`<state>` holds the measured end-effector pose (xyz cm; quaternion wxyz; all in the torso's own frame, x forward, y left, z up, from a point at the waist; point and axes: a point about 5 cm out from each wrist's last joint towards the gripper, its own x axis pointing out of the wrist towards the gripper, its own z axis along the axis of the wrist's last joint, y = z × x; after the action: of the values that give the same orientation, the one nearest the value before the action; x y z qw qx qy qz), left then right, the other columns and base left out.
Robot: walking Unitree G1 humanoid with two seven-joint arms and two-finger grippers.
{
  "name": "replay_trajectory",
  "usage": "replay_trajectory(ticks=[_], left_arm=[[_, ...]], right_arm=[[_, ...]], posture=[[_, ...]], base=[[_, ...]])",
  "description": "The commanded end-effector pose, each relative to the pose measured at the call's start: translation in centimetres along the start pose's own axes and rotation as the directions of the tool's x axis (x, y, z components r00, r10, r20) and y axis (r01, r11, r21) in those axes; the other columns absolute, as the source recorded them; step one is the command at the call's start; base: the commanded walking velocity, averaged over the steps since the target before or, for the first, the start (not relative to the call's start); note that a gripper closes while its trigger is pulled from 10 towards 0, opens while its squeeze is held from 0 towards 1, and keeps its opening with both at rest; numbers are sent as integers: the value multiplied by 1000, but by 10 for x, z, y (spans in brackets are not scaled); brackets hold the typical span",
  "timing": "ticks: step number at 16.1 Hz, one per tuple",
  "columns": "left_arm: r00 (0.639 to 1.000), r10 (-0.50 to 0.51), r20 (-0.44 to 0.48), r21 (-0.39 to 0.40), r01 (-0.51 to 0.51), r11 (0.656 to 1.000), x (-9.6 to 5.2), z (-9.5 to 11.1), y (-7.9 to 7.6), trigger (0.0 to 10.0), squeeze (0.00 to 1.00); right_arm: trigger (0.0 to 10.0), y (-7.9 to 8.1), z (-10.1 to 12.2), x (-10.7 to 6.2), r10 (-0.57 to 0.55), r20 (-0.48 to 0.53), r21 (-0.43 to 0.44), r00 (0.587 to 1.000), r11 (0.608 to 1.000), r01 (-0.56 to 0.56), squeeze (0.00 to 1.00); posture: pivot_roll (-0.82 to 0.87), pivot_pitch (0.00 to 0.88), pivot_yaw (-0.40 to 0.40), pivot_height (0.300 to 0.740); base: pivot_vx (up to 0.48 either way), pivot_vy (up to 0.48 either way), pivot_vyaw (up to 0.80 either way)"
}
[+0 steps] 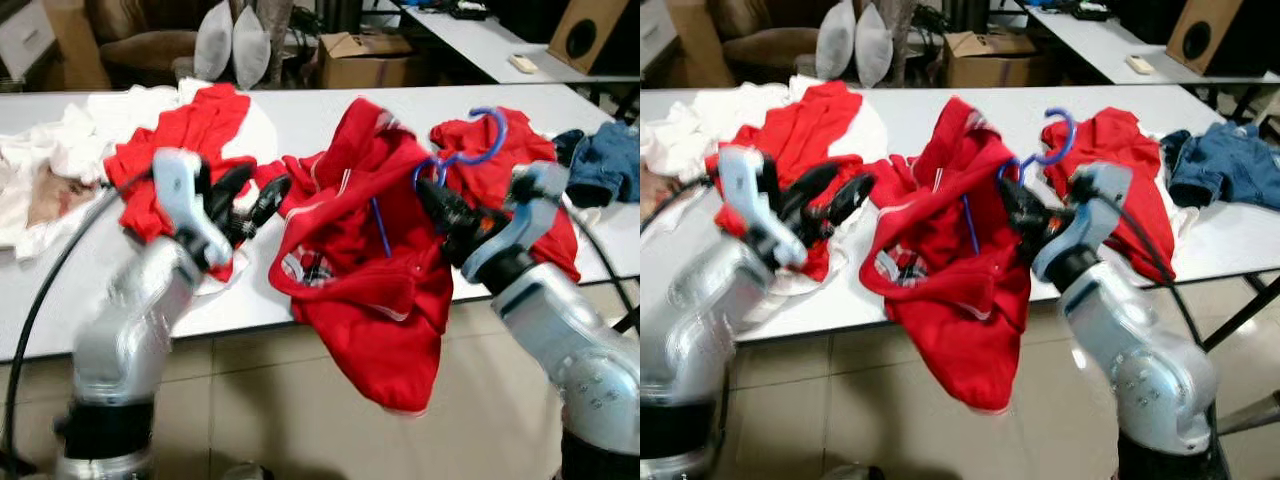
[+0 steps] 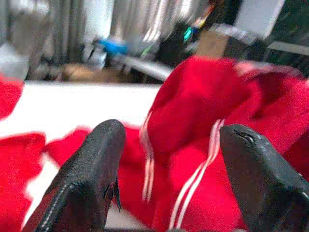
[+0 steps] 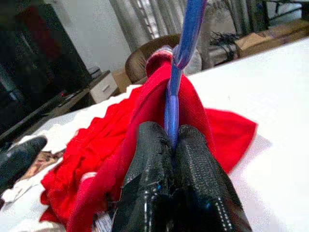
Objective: Hang hanger
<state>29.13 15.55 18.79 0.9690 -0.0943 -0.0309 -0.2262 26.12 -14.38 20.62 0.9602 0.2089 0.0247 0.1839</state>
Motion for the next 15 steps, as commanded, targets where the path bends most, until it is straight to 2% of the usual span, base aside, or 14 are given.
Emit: replay_trajectory(ticks=[1, 4, 8, 10, 11, 12, 15], left_arm=[[998, 57, -18, 44, -56, 997, -1, -8, 1, 10000, 0], [995, 93, -46, 151, -85, 985, -3, -13, 6, 10000, 0], [991, 125, -36, 140, -119, 983, -1, -21, -1, 10000, 0], [992, 120, -41, 156, -112, 981, 1, -25, -8, 10000, 0], [992, 125, -31, 140, -120, 983, -1, -26, -11, 10000, 0], [992, 125, -34, 120, -121, 985, -2, -27, -11, 10000, 0], [989, 142, -32, 162, -135, 978, -4, -27, -6, 10000, 0]], right_arm=[[10000, -4, -1, -2, -32, 24, -23, 999, 999, 33, 0], [10000, -4, -8, -1, -35, 5, -45, 999, 998, 35, 0], [10000, -5, -11, -1, -15, 8, -80, 1000, 997, 15, 0], [10000, 0, -14, -2, 38, -27, -99, 999, 994, -40, 0], [10000, 1, -17, -3, 77, -57, -113, 995, 990, -83, 0], [10000, 1, -18, -4, 94, -67, -112, 993, 989, -101, 0], [10000, 13, -27, -10, 267, -158, -117, 951, 951, -286, 0]], posture=[[-154, 57, 26, 740], [-148, 61, 18, 740], [-153, 69, 7, 740], [-150, 73, 0, 740], [-146, 74, -11, 740], [-145, 73, -13, 740], [-137, 78, -19, 740]], base=[[0, -480, 0], [0, -480, 0], [0, -480, 136], [0, -480, 800], [0, -450, 800], [0, 0, 800], [0, 0, 800]])
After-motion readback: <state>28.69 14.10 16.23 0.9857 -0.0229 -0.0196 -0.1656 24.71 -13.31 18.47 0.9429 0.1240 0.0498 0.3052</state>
